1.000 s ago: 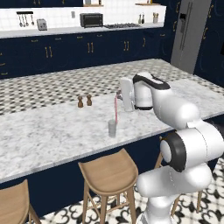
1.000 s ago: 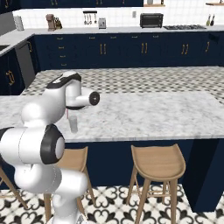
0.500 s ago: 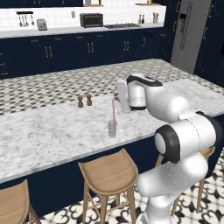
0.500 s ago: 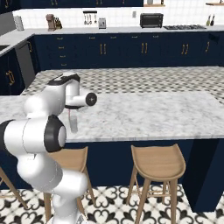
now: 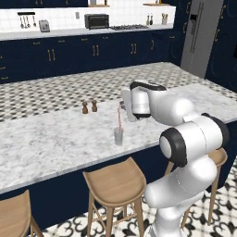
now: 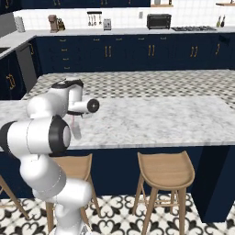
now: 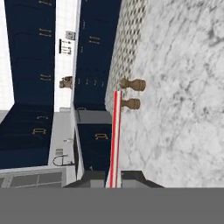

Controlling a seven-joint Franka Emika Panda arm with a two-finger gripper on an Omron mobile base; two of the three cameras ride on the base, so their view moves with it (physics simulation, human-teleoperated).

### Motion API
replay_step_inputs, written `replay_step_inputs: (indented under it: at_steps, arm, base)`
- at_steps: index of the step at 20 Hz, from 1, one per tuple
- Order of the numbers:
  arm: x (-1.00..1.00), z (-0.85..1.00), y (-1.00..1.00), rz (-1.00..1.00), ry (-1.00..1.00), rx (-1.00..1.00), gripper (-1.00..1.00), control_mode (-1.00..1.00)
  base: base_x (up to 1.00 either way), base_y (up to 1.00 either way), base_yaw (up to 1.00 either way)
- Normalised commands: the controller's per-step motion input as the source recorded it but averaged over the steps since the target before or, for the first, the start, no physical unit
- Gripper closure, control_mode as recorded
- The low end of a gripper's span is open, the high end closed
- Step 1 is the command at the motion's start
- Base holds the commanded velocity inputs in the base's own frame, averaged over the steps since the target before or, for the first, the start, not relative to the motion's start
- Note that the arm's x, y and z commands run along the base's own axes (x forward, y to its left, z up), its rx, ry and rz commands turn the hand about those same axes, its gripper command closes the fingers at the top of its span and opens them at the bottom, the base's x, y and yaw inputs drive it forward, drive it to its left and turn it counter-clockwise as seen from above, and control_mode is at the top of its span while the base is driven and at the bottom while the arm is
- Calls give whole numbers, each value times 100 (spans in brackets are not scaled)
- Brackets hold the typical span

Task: Take a straw from the drawer in front and place it inside the glass cup on the dining counter.

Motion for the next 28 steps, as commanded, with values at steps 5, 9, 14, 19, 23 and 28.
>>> replay_step_inputs:
  at_steps: [5,9,14,19,23,28]
  arm:
    - [4,-22,0,-2,0,-3,100,-100]
    - [16,-7,0,-2,-2,-1,100,-100]
    - [29,0,0,-3,-2,-1,100,-100]
    - [12,0,0,-5,0,0,100,-100]
    - [-1,0,0,-7,0,0,100,-100]
    - [0,0,-2,-9,0,-2,100,-100]
  base:
    - [0,0,0]
    - [0,0,0]
    - [0,0,0]
    - [0,0,0]
    - [0,0,0]
    - [0,0,0]
